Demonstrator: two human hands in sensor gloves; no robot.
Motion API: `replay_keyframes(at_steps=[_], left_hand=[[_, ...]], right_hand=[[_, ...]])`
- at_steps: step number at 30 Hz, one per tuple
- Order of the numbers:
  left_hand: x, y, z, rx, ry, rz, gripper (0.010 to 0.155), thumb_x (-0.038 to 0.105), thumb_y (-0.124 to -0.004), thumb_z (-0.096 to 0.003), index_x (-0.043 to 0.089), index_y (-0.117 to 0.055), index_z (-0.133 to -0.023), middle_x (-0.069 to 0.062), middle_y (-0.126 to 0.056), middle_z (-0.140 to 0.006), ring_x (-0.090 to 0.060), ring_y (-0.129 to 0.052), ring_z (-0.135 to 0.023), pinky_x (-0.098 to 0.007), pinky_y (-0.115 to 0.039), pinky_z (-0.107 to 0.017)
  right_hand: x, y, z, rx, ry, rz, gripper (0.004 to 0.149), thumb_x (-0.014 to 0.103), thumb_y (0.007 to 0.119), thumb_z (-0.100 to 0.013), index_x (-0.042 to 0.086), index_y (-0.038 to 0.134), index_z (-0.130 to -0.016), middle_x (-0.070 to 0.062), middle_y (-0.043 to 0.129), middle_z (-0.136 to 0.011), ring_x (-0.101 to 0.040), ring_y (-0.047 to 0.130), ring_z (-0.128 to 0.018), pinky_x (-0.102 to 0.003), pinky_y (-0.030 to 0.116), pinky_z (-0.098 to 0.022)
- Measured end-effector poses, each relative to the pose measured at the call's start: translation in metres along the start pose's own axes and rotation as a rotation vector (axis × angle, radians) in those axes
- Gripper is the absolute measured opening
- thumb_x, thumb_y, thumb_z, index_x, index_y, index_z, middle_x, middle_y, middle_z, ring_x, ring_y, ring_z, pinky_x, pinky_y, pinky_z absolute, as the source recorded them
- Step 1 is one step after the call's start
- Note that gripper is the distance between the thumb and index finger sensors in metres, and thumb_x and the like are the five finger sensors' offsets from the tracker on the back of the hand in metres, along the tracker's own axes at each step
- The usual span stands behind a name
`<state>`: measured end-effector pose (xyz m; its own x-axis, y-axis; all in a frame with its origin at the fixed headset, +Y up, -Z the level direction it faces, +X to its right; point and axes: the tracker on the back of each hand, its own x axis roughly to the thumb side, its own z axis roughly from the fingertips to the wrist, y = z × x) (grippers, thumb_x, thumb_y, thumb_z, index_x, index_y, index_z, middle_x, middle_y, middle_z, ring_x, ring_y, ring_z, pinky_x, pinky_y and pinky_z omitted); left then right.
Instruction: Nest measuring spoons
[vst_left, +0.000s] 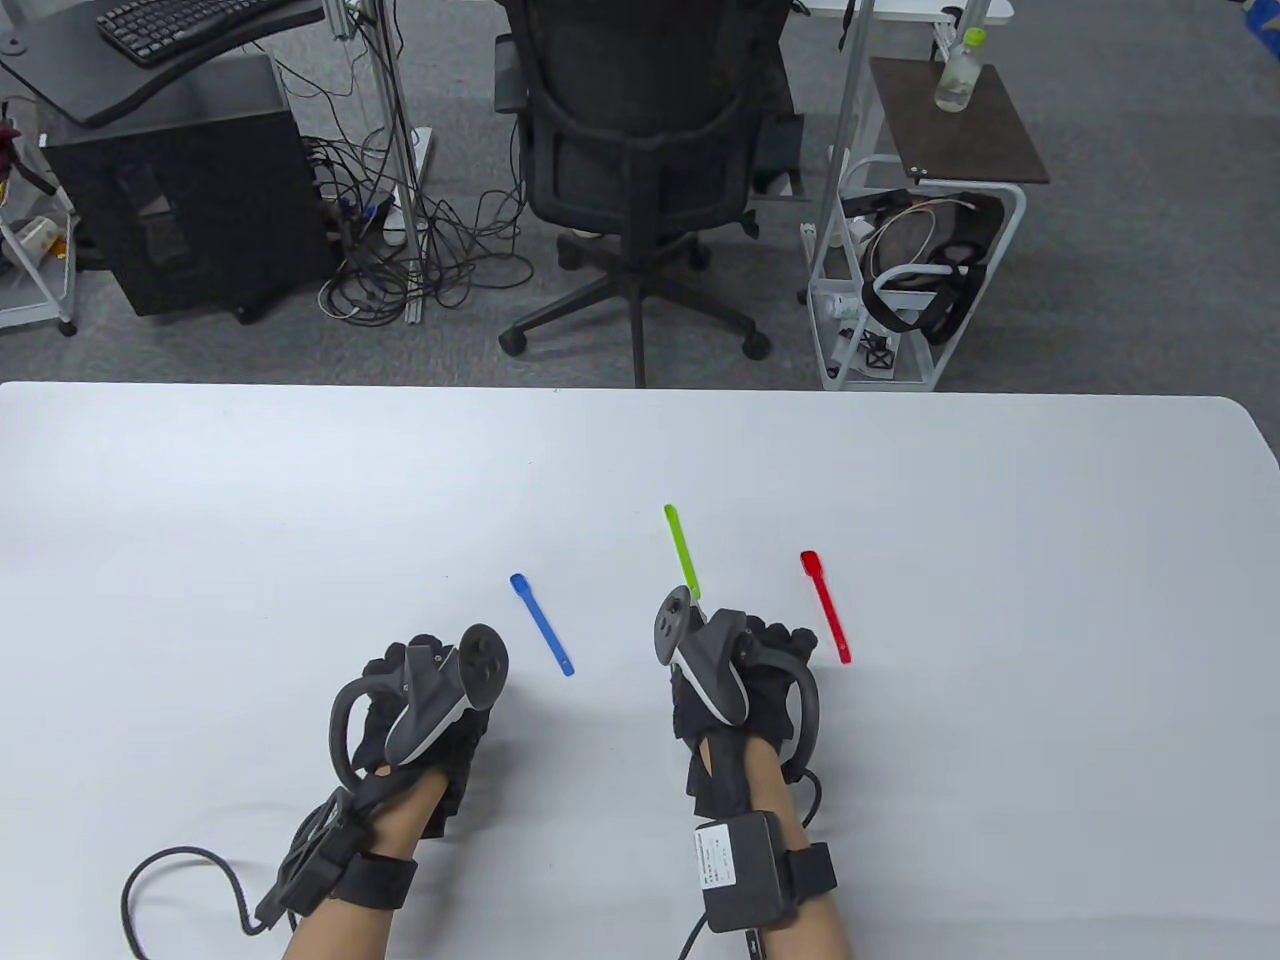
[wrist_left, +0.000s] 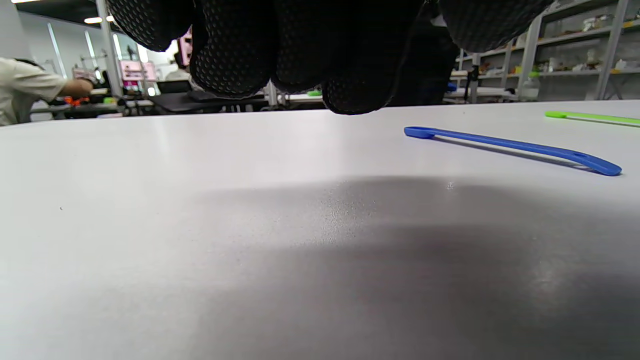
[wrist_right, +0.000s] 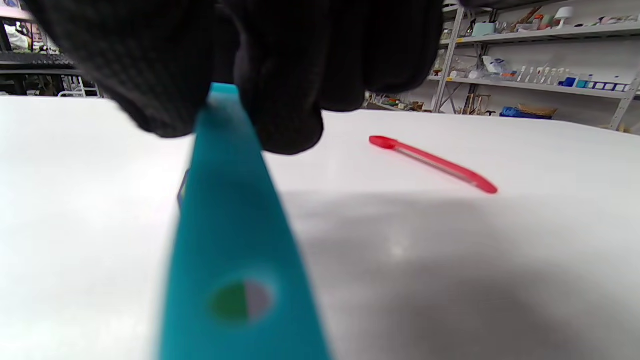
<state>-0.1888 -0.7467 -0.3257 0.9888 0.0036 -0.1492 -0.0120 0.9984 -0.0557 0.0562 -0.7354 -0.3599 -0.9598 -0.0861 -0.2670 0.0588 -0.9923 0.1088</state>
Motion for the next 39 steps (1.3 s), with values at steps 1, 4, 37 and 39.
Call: replay_keyframes(at_steps=[1, 4, 37, 39], left_hand=[[0.0, 0.0, 0.0, 0.0, -0.002, 0.002, 0.056, 0.055, -0.067, -0.0465, 0.014, -0.086, -0.08, -0.006, -0.083, -0.077, -0.036, -0.085, -0.074, -0.06, -0.066, -0.064], [0.002, 0.0, 0.0, -0.004, -0.003, 0.001, 0.056, 0.055, -0.067, -0.0466, 0.013, -0.085, -0.08, -0.006, -0.083, -0.078, -0.036, -0.085, -0.074, -0.06, -0.066, -0.064], [0.014, 0.0, -0.001, -0.002, -0.041, -0.019, 0.056, 0.055, -0.067, -0.0465, 0.014, -0.085, -0.08, -0.006, -0.083, -0.078, -0.036, -0.085, -0.074, -0.06, -0.066, -0.065], [0.015, 0.0, -0.001, -0.003, -0.045, -0.021, 0.056, 0.055, -0.067, -0.0466, 0.014, -0.085, -0.08, -0.006, -0.083, -0.078, -0.036, -0.085, -0.074, -0.06, -0.066, -0.065]], right_hand=[[0.001, 0.002, -0.001, 0.006, 0.002, 0.004, 0.042, 0.053, 0.085, -0.028, 0.022, 0.093, -0.056, 0.002, 0.078, -0.085, -0.034, 0.074, -0.081, -0.061, 0.044, -0.075], [0.003, 0.007, -0.003, 0.019, 0.004, 0.004, 0.042, 0.053, 0.085, -0.028, 0.022, 0.093, -0.056, 0.002, 0.079, -0.085, -0.034, 0.074, -0.081, -0.061, 0.044, -0.075], [0.004, 0.029, -0.013, 0.048, 0.023, 0.052, 0.046, 0.056, 0.08, -0.029, 0.022, 0.092, -0.057, 0.001, 0.08, -0.084, -0.035, 0.074, -0.081, -0.061, 0.044, -0.076], [0.0, 0.029, -0.015, 0.048, 0.038, 0.036, 0.047, 0.057, 0.078, -0.031, 0.023, 0.092, -0.058, 0.001, 0.079, -0.084, -0.035, 0.074, -0.081, -0.061, 0.044, -0.076]])
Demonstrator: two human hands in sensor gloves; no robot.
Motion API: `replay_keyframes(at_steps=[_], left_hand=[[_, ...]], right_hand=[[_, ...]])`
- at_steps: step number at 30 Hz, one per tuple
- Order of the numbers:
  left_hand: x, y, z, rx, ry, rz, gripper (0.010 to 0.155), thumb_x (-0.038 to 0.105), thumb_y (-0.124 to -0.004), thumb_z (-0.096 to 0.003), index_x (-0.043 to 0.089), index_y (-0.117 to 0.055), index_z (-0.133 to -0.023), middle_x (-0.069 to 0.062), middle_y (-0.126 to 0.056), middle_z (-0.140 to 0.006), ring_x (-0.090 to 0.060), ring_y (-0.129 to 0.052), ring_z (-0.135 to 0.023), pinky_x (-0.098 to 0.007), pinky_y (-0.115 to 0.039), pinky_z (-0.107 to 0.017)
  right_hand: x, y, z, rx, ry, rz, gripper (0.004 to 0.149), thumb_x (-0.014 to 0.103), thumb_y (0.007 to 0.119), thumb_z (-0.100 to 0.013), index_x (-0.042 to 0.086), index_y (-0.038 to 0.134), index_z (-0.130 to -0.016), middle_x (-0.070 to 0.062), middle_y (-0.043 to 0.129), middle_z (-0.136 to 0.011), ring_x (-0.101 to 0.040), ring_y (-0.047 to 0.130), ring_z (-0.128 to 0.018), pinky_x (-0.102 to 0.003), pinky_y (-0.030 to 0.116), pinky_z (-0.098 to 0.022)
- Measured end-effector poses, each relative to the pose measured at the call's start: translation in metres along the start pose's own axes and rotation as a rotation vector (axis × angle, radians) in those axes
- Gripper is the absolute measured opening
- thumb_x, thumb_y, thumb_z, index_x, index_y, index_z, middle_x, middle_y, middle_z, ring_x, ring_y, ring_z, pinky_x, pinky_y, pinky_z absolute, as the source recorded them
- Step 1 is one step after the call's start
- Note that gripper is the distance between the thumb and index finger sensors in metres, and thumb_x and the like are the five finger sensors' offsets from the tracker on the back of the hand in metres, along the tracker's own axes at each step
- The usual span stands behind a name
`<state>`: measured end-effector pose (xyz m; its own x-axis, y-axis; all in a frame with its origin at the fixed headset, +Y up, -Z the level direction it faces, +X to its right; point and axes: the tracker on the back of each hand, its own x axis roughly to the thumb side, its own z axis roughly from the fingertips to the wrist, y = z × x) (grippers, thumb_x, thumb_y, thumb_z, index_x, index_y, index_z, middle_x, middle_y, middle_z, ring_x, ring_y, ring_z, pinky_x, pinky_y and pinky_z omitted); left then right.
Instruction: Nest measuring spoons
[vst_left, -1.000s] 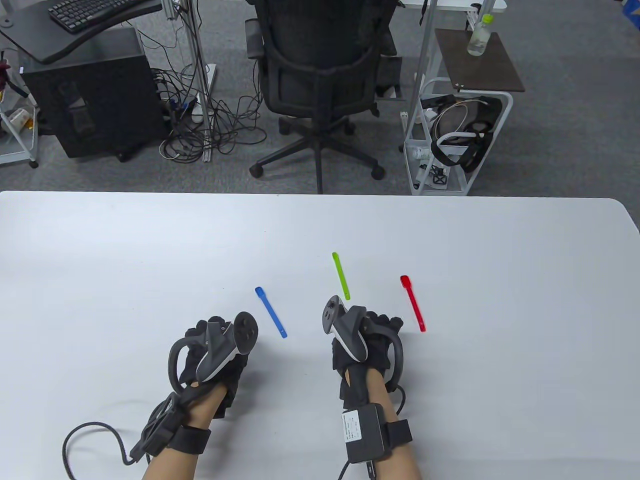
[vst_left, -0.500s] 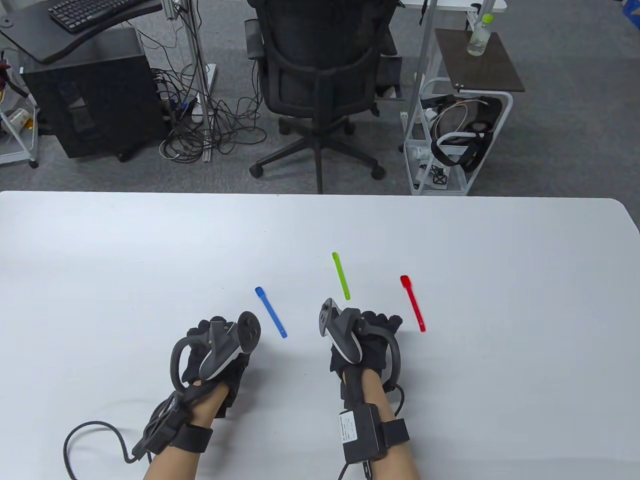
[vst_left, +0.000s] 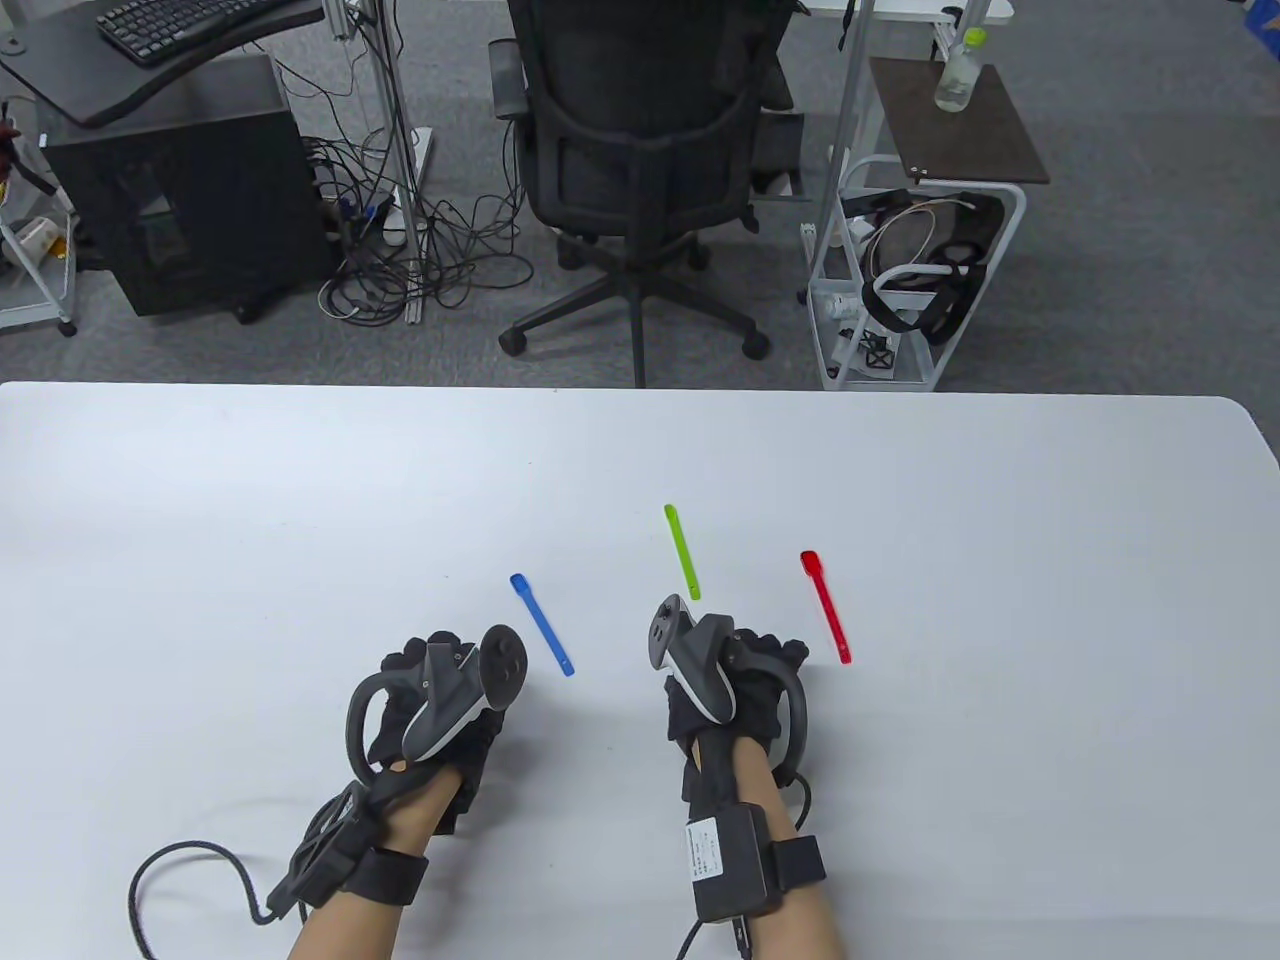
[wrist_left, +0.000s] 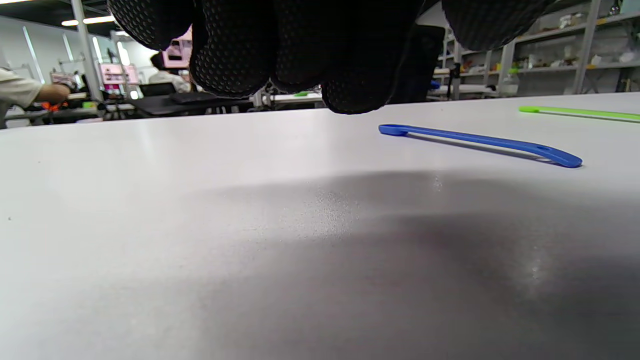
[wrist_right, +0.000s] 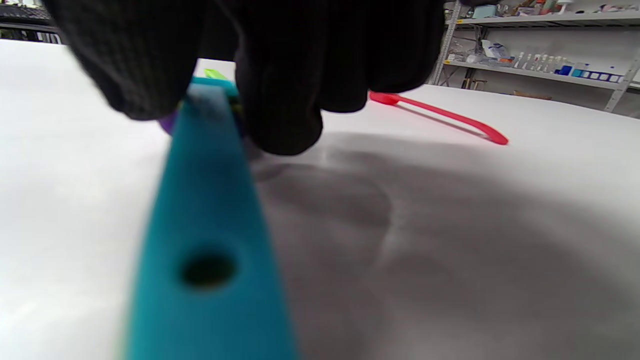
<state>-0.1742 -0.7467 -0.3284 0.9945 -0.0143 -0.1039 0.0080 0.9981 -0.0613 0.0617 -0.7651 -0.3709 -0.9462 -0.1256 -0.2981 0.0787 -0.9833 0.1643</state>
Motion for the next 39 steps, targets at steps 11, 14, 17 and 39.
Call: replay_keyframes(at_steps=[11, 14, 17, 39], left_hand=[[0.002, 0.001, 0.005, 0.047, -0.046, -0.001, 0.055, 0.051, -0.064, -0.048, 0.016, -0.083, -0.086, -0.007, -0.083, -0.084, -0.037, -0.085, -0.077, -0.059, -0.066, -0.065], [0.002, 0.005, 0.01, 0.047, -0.059, 0.029, 0.055, 0.049, -0.062, -0.0489, 0.015, -0.082, -0.088, -0.008, -0.082, -0.086, -0.038, -0.085, -0.078, -0.059, -0.066, -0.065], [0.004, 0.009, 0.015, 0.064, -0.081, 0.075, 0.054, 0.048, -0.062, -0.049, 0.016, -0.081, -0.087, -0.008, -0.082, -0.086, -0.038, -0.085, -0.078, -0.06, -0.066, -0.065], [-0.005, -0.003, 0.003, 0.007, -0.045, 0.014, 0.056, 0.053, -0.064, -0.0477, 0.016, -0.082, -0.086, -0.008, -0.083, -0.087, -0.038, -0.085, -0.079, -0.059, -0.066, -0.065]], right_hand=[[-0.045, -0.01, 0.0, -0.162, 0.092, 0.033, 0.05, 0.06, 0.073, -0.03, 0.025, 0.089, -0.062, 0.002, 0.077, -0.086, -0.034, 0.073, -0.082, -0.06, 0.043, -0.077], [-0.064, -0.009, -0.004, -0.148, 0.148, -0.002, 0.049, 0.058, 0.075, -0.031, 0.024, 0.089, -0.064, 0.001, 0.076, -0.087, -0.035, 0.071, -0.083, -0.06, 0.041, -0.077], [-0.076, -0.007, -0.013, -0.154, 0.186, 0.039, 0.049, 0.057, 0.076, -0.031, 0.025, 0.088, -0.065, 0.001, 0.075, -0.088, -0.035, 0.07, -0.084, -0.06, 0.04, -0.077], [-0.089, 0.006, -0.111, 0.044, 0.299, -0.007, 0.059, 0.054, 0.082, -0.029, 0.025, 0.077, -0.08, 0.0, 0.065, -0.096, -0.035, 0.062, -0.089, -0.061, 0.034, -0.08]])
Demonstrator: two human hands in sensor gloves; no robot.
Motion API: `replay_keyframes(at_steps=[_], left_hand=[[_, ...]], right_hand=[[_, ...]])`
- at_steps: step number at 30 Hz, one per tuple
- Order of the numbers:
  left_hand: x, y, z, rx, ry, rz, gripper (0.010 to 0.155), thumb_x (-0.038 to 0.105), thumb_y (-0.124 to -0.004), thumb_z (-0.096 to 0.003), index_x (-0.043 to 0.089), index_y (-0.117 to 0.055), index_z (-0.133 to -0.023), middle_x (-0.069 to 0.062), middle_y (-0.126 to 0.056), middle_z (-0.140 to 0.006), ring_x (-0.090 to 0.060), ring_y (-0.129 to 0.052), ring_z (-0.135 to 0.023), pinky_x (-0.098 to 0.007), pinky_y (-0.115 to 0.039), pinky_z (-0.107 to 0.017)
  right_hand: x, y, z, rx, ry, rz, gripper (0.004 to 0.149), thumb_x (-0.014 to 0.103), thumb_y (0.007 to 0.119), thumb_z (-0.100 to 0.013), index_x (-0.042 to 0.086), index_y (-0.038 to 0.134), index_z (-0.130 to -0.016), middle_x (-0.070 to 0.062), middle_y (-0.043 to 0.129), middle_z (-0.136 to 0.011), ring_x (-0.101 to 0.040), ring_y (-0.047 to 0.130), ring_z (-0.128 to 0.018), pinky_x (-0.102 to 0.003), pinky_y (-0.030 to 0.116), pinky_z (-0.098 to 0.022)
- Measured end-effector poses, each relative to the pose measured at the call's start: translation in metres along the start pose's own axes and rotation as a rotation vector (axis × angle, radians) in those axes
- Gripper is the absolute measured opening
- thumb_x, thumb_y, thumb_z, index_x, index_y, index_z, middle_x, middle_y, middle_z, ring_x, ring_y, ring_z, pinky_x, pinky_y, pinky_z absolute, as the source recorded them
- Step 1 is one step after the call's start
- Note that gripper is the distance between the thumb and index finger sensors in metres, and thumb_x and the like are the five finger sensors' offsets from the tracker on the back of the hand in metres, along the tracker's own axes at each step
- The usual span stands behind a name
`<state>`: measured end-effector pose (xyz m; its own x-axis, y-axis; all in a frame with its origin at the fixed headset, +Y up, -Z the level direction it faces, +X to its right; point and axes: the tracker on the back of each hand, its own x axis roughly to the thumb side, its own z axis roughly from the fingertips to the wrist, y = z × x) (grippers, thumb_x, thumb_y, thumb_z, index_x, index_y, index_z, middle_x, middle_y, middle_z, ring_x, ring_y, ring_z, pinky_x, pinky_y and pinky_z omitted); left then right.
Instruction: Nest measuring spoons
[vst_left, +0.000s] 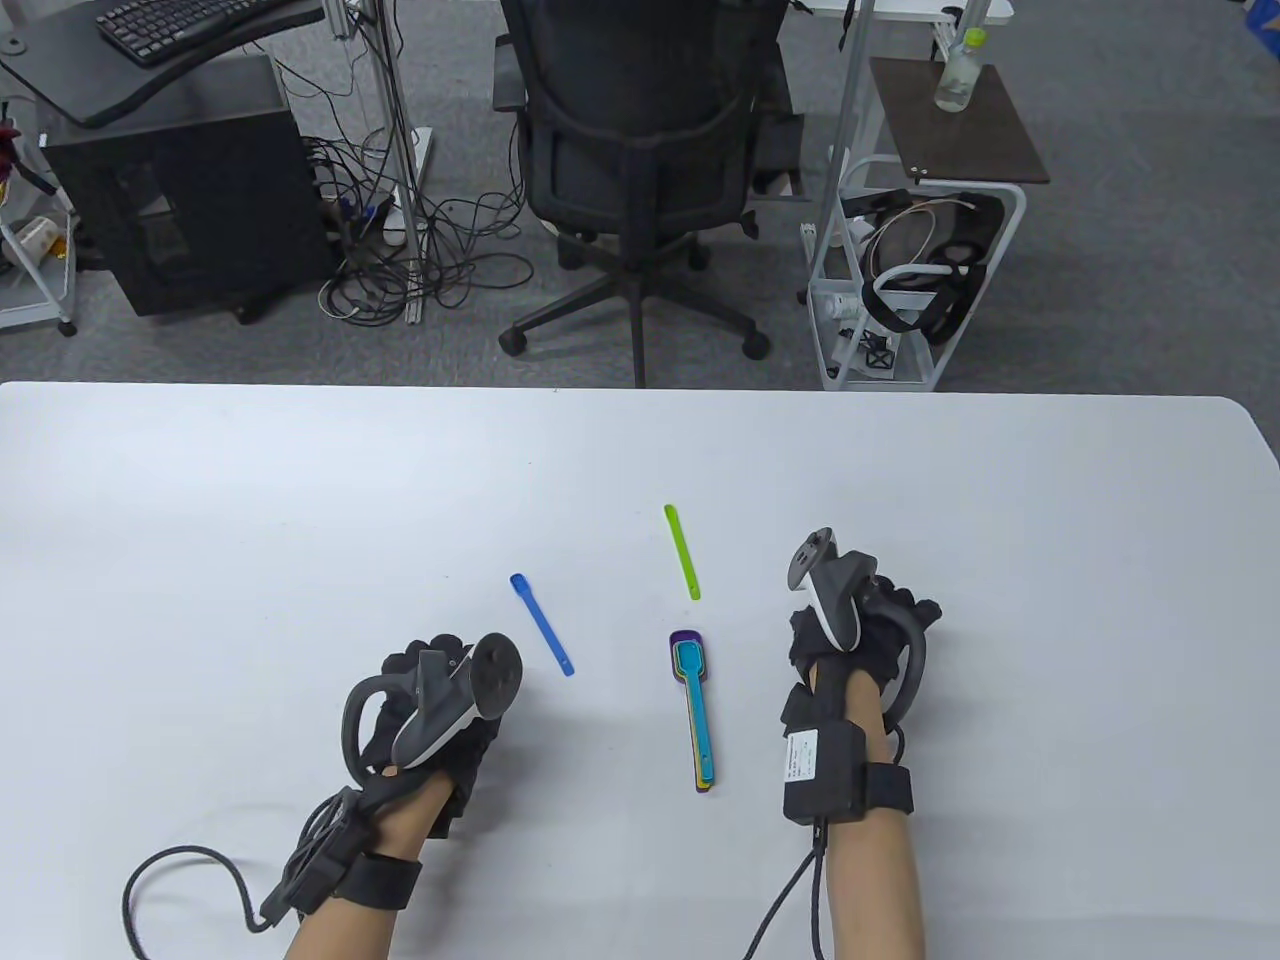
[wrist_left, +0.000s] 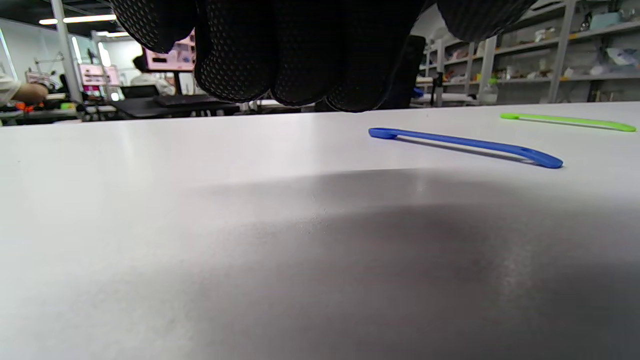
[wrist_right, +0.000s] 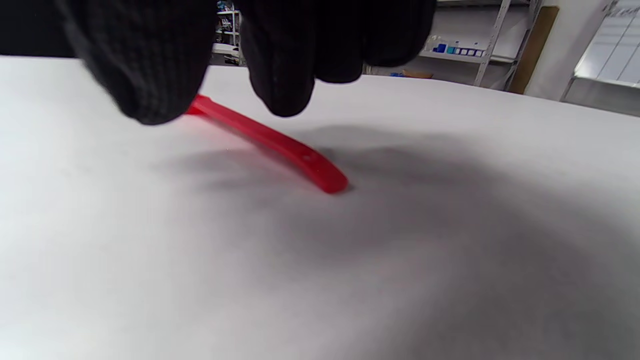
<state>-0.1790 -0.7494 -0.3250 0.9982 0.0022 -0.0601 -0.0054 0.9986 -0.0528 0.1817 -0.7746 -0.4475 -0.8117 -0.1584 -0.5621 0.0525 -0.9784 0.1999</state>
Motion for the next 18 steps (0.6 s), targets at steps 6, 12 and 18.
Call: replay_keyframes(at_steps=[6, 12, 18], left_hand=[[0.0, 0.001, 0.001, -0.004, 0.005, -0.001, 0.057, 0.053, -0.064, -0.0476, 0.016, -0.082, -0.086, -0.008, -0.083, -0.087, -0.038, -0.085, -0.079, -0.059, -0.066, -0.066], [-0.001, 0.0, 0.001, -0.01, 0.009, -0.004, 0.057, 0.053, -0.064, -0.0476, 0.016, -0.083, -0.086, -0.008, -0.083, -0.087, -0.038, -0.085, -0.079, -0.059, -0.067, -0.065], [0.002, -0.001, 0.001, -0.016, 0.011, -0.016, 0.057, 0.054, -0.064, -0.0476, 0.016, -0.082, -0.086, -0.008, -0.083, -0.087, -0.038, -0.085, -0.079, -0.059, -0.066, -0.065]], right_hand=[[-0.003, 0.003, -0.006, -0.008, 0.013, -0.041, 0.042, 0.046, 0.085, -0.032, 0.025, 0.085, -0.068, 0.002, 0.075, -0.087, -0.034, 0.07, -0.085, -0.061, 0.038, -0.079], [-0.006, -0.006, 0.008, -0.062, -0.011, -0.007, 0.042, 0.048, 0.087, -0.029, 0.024, 0.088, -0.064, 0.003, 0.079, -0.084, -0.033, 0.073, -0.082, -0.061, 0.041, -0.078], [-0.01, -0.026, 0.044, -0.077, -0.095, -0.086, 0.042, 0.05, 0.086, -0.029, 0.023, 0.089, -0.062, 0.002, 0.079, -0.083, -0.034, 0.075, -0.08, -0.061, 0.043, -0.076]])
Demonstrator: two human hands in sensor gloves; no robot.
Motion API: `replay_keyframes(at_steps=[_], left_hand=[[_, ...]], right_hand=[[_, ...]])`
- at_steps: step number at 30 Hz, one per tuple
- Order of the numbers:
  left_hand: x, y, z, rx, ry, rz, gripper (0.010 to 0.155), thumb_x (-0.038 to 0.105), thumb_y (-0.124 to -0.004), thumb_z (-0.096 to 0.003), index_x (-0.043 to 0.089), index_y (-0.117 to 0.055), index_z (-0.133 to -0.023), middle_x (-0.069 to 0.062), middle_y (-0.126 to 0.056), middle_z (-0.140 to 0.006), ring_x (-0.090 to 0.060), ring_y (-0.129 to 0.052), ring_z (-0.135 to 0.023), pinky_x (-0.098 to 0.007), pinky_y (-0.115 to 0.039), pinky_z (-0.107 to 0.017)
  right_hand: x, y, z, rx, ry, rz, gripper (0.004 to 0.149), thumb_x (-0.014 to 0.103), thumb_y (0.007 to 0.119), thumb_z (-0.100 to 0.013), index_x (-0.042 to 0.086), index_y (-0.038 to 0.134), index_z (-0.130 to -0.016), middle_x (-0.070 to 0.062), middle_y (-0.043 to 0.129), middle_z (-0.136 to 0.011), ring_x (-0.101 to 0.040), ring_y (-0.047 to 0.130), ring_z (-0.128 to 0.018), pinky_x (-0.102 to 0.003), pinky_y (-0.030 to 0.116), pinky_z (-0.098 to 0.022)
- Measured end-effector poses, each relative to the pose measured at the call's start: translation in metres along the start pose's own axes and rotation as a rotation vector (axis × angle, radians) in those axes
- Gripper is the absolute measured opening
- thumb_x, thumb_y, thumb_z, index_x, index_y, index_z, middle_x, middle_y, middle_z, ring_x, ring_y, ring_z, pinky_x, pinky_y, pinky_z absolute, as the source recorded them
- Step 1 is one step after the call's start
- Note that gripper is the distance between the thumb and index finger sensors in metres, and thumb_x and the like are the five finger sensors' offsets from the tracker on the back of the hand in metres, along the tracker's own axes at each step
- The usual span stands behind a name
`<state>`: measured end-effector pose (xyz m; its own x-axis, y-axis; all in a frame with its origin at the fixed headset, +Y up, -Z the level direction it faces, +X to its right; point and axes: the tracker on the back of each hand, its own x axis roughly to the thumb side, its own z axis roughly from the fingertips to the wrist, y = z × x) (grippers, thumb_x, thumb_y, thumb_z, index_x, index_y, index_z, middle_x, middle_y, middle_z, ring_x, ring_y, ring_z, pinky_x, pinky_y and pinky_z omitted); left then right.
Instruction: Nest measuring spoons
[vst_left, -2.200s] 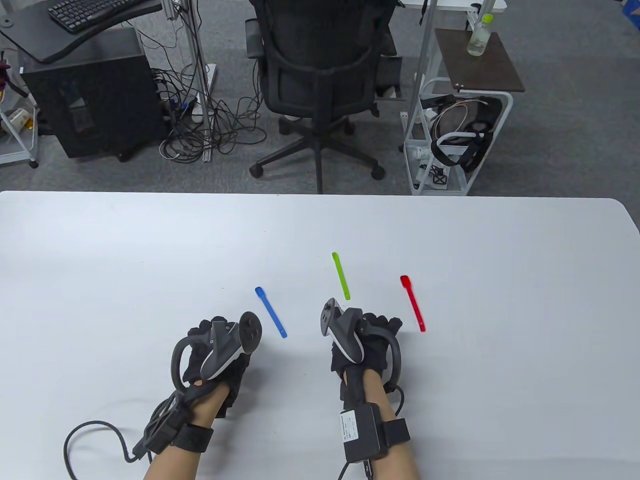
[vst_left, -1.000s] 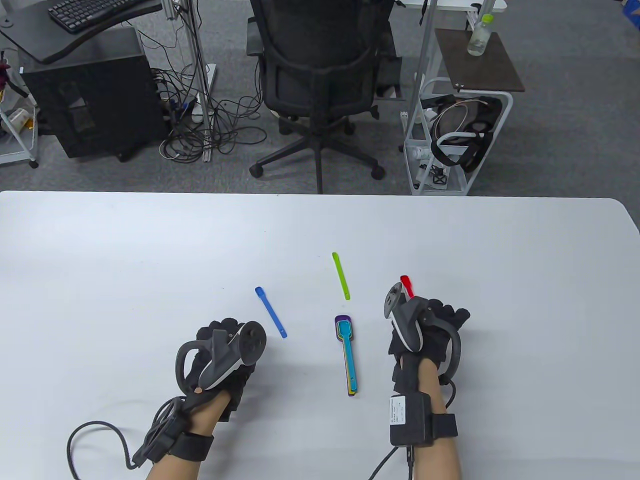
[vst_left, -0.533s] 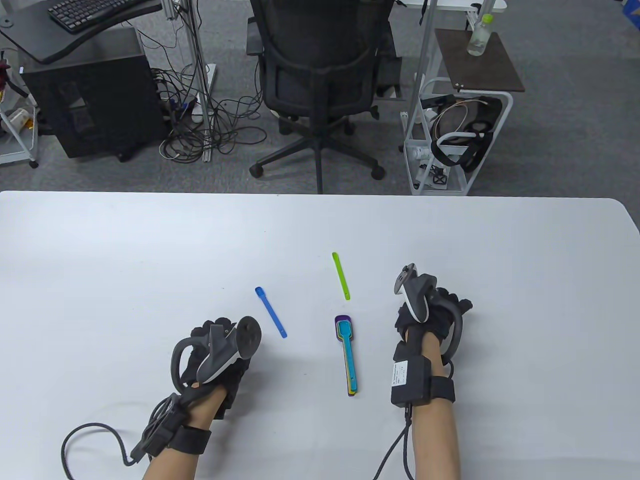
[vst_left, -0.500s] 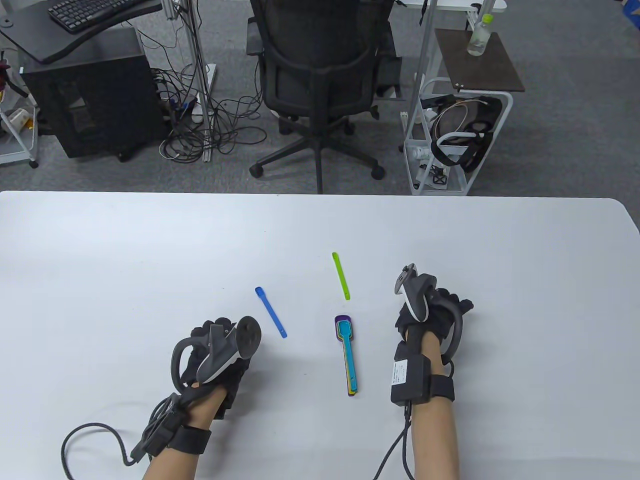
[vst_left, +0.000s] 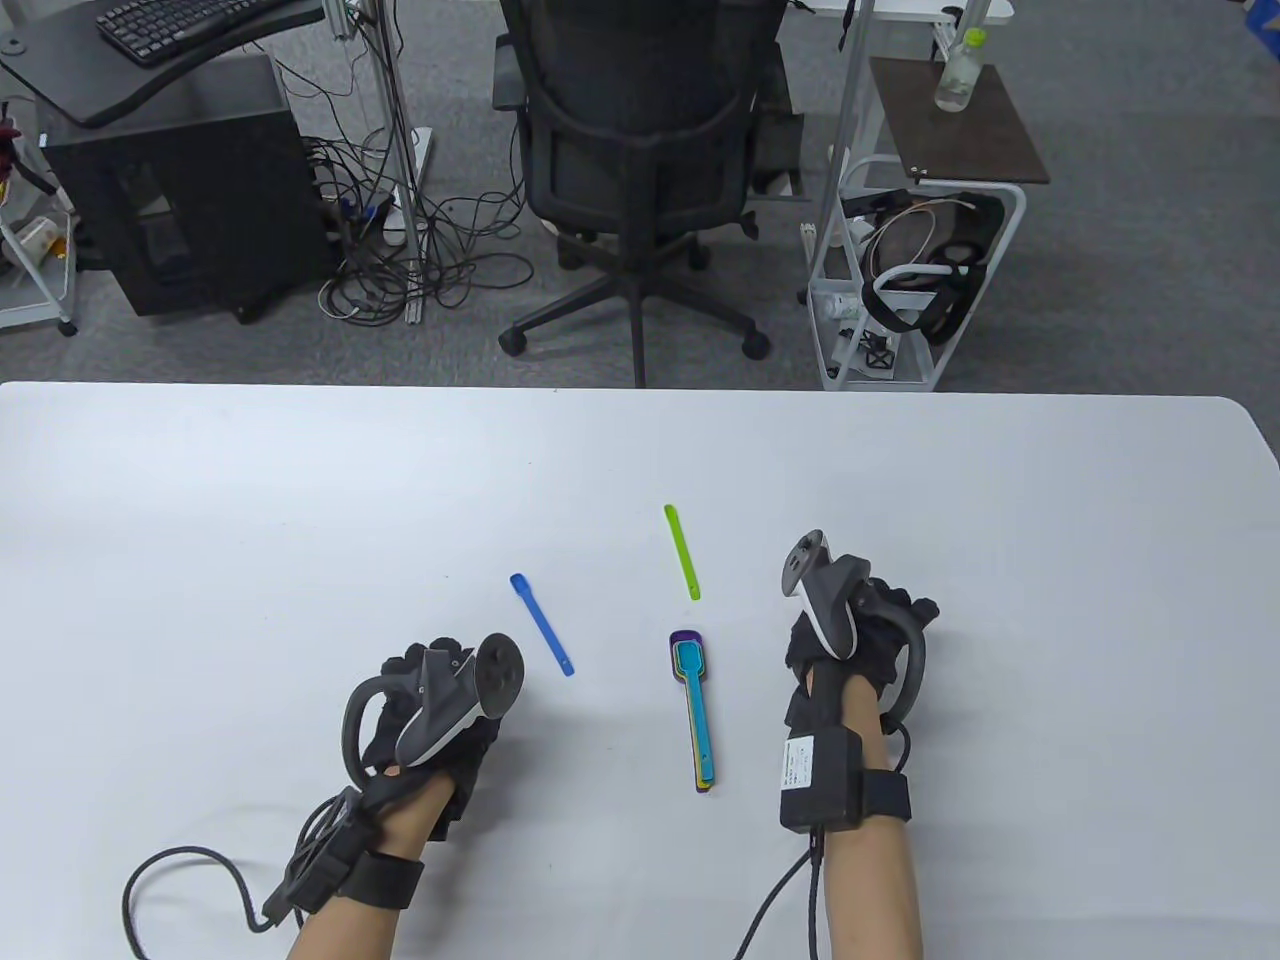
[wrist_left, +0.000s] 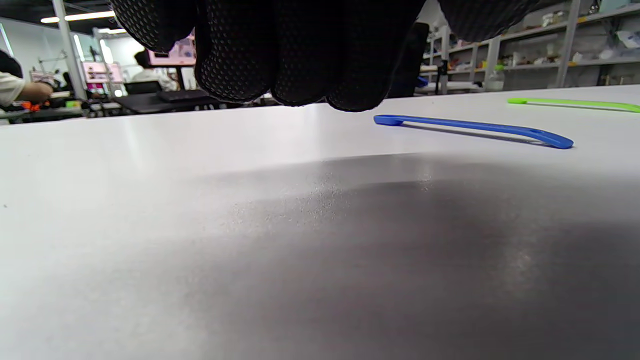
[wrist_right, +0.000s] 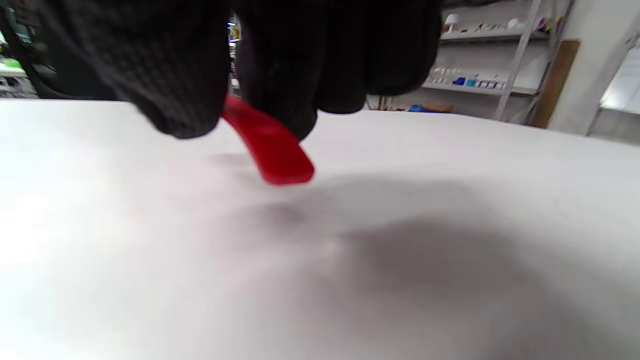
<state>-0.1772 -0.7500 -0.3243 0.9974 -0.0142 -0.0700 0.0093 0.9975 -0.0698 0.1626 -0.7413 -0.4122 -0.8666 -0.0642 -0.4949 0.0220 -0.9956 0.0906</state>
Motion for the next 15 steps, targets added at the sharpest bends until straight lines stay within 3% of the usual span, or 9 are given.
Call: replay_keyframes(at_steps=[4, 12, 15], left_hand=[[0.007, -0.002, 0.001, 0.006, -0.011, -0.031, 0.057, 0.054, -0.064, -0.0475, 0.016, -0.082, -0.087, -0.008, -0.082, -0.088, -0.038, -0.085, -0.079, -0.059, -0.066, -0.066], [0.016, 0.004, 0.009, 0.021, -0.045, -0.017, 0.058, 0.054, -0.064, -0.0475, 0.016, -0.082, -0.087, -0.008, -0.082, -0.088, -0.038, -0.085, -0.079, -0.059, -0.066, -0.065], [0.019, 0.009, 0.013, 0.015, -0.047, -0.018, 0.058, 0.054, -0.063, -0.0479, 0.016, -0.081, -0.088, -0.009, -0.081, -0.089, -0.038, -0.084, -0.081, -0.06, -0.066, -0.066]], right_hand=[[0.006, -0.006, 0.032, 0.055, -0.061, -0.142, 0.042, 0.05, 0.085, -0.03, 0.022, 0.089, -0.061, 0.001, 0.08, -0.082, -0.035, 0.075, -0.08, -0.062, 0.043, -0.076], [0.031, -0.001, 0.097, 0.054, -0.198, -0.209, 0.042, 0.051, 0.085, -0.029, 0.022, 0.09, -0.06, 0.001, 0.081, -0.081, -0.034, 0.076, -0.079, -0.061, 0.044, -0.076], [0.033, 0.005, 0.103, 0.038, -0.196, -0.138, 0.042, 0.051, 0.085, -0.029, 0.022, 0.09, -0.06, 0.002, 0.081, -0.081, -0.034, 0.076, -0.079, -0.061, 0.045, -0.076]])
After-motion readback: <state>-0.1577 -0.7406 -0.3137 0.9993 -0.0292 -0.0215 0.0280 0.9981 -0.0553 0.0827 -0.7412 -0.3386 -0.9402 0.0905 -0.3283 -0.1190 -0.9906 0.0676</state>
